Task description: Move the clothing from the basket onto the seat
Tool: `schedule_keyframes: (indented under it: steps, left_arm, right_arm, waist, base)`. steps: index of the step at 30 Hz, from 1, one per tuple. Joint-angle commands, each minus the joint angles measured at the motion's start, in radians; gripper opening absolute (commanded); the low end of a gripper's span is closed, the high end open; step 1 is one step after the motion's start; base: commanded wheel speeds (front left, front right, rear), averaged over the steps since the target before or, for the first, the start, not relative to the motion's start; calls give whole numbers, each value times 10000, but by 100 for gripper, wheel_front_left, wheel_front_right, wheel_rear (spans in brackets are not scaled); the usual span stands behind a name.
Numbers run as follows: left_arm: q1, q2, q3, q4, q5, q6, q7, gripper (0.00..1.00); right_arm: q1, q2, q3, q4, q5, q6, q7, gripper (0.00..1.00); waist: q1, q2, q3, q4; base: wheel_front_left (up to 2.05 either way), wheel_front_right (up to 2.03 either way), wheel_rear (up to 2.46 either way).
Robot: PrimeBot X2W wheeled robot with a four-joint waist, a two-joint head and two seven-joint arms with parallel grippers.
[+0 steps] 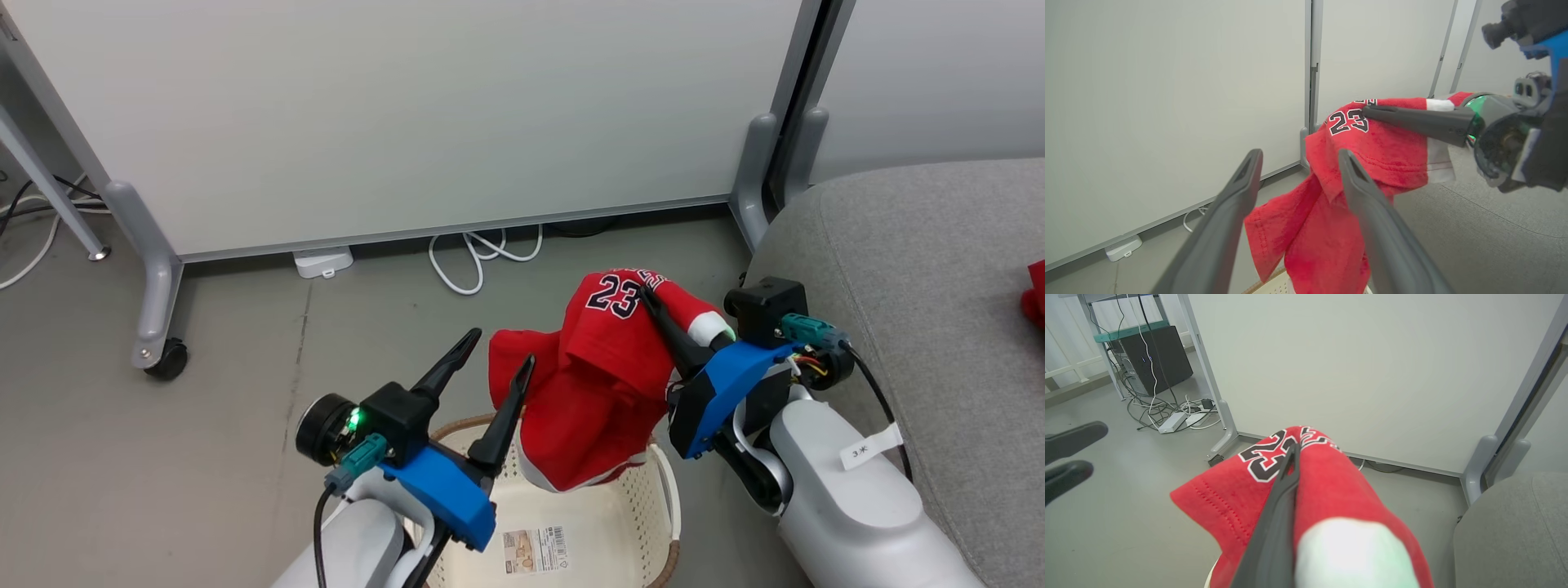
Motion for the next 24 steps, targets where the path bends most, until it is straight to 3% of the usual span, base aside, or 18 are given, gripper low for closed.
schedule_keyframes:
  steps: [1, 7, 24]
  left_arm:
    - [210, 62, 129, -47, 99, -52, -28, 100]
    - [867, 80, 661, -318, 533, -86, -28, 100]
    - [1299, 42, 903, -577, 613, -69, -28, 100]
  right_arm:
    - [145, -39, -63, -123, -74, 5, 39, 0]
    - [416, -30, -334, -548, -271, 5, 307, 0]
    - [890, 49, -750, -1360, -567, 5, 763, 0]
  waist:
    - [0, -1, 15, -6]
    - [0, -1, 40, -9]
    - [0, -1, 28, -143]
  base:
    - [0, 0, 0]
    - [0, 0, 0]
    - [0, 0, 0]
